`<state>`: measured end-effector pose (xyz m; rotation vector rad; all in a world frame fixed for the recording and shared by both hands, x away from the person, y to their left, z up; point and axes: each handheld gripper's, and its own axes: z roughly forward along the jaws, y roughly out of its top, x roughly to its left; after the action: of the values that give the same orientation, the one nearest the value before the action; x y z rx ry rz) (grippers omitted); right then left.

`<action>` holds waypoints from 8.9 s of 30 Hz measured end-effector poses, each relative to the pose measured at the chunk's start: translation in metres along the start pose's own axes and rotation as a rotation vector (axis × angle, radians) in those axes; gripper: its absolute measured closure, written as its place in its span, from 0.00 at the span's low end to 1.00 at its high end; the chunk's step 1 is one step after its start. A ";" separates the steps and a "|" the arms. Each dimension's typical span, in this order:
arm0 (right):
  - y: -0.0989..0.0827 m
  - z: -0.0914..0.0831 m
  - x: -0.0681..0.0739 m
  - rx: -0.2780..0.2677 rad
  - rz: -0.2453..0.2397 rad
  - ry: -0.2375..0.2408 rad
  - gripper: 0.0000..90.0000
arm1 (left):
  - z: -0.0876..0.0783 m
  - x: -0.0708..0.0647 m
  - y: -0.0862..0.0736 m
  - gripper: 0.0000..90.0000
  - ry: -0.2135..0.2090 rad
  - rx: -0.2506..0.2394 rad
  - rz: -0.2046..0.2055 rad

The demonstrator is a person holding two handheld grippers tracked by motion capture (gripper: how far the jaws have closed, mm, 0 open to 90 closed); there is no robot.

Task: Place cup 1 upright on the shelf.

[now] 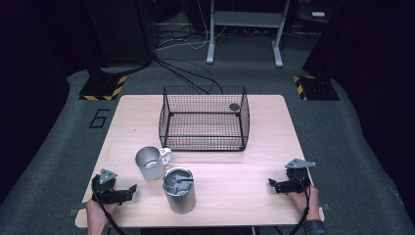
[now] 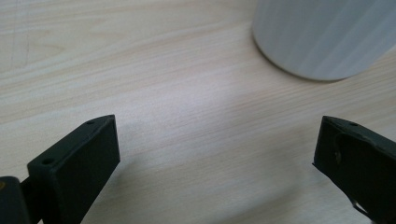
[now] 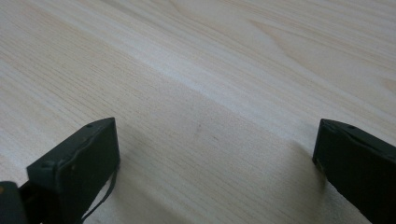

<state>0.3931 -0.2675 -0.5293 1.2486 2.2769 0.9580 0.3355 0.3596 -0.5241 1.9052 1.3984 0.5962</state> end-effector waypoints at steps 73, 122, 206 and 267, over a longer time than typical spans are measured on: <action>0.000 -0.001 0.000 -0.004 -0.008 0.000 0.01 | -0.032 -0.156 0.075 0.00 -0.532 -0.237 0.338; 0.000 -0.001 0.000 -0.004 -0.007 0.002 0.01 | -0.047 -0.150 0.138 0.04 -0.463 -0.284 0.350; 0.000 0.000 0.000 -0.005 -0.005 0.002 0.01 | 0.023 -0.178 0.317 0.04 -0.379 -0.362 0.349; 0.000 0.000 0.000 -0.011 -0.004 0.001 0.02 | 0.155 -0.223 0.316 0.04 -0.333 -0.171 0.254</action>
<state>0.3928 -0.2673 -0.5294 1.2383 2.2709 0.9690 0.5744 0.0500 -0.3805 1.9500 0.8766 0.4727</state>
